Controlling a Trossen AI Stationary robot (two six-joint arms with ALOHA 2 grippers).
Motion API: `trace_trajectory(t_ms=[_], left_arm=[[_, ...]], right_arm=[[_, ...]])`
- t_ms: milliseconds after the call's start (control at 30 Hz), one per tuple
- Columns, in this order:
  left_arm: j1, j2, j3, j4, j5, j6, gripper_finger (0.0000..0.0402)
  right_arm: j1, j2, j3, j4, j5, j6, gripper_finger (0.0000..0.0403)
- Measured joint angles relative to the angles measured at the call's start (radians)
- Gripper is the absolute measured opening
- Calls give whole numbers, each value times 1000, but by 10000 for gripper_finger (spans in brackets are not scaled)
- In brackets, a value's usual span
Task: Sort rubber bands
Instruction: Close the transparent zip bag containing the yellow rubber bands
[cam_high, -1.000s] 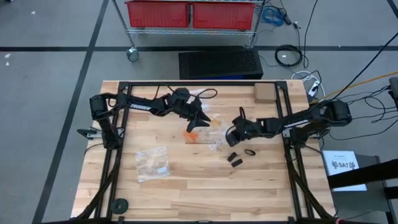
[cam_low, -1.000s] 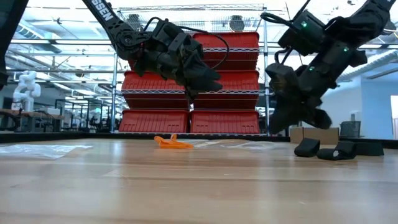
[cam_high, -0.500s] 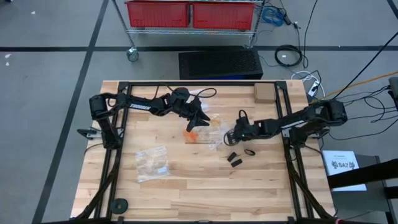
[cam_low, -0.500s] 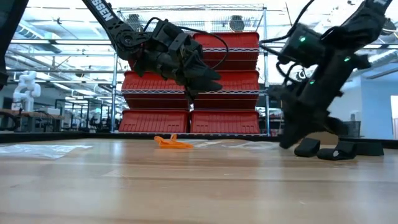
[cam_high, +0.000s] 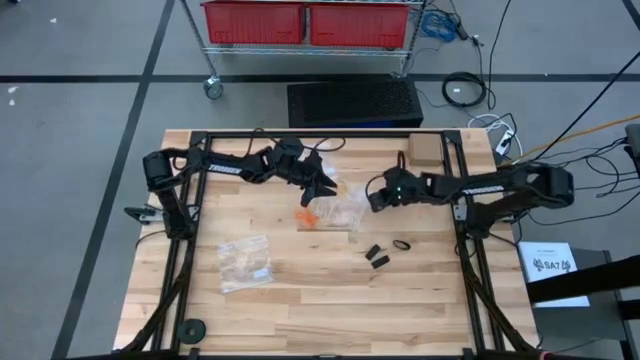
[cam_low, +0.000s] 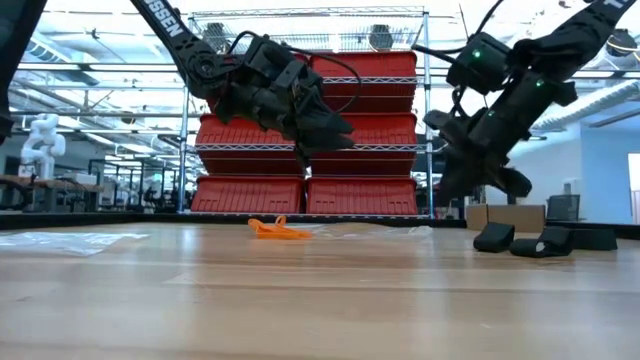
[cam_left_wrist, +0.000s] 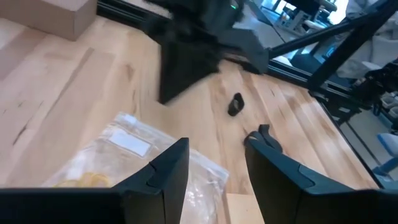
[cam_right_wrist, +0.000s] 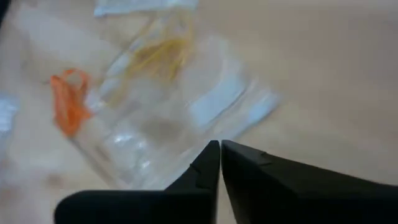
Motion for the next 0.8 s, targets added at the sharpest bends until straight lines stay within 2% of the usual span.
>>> trace_trajectory(t_ms=[100, 300, 467, 567, 633, 700, 800], left_arm=[[4, 0, 0, 2, 0, 1, 164], [5, 0, 0, 6, 0, 2, 164], [6, 0, 0, 6, 0, 10, 164], [6, 0, 0, 6, 0, 9, 164], [6, 0, 0, 6, 0, 7, 164], [6, 0, 0, 6, 0, 8, 164], [10, 0, 0, 17, 0, 6, 164]], right_arm=[[55, 36, 0, 41, 6, 87, 44], [108, 122, 0, 52, 166, 284, 146], [107, 209, 0, 189, 180, 327, 201], [102, 270, 0, 270, 203, 328, 205], [97, 305, 2, 291, 211, 326, 193], [98, 330, 3, 297, 237, 307, 167], [98, 347, 2, 320, 277, 250, 103]])
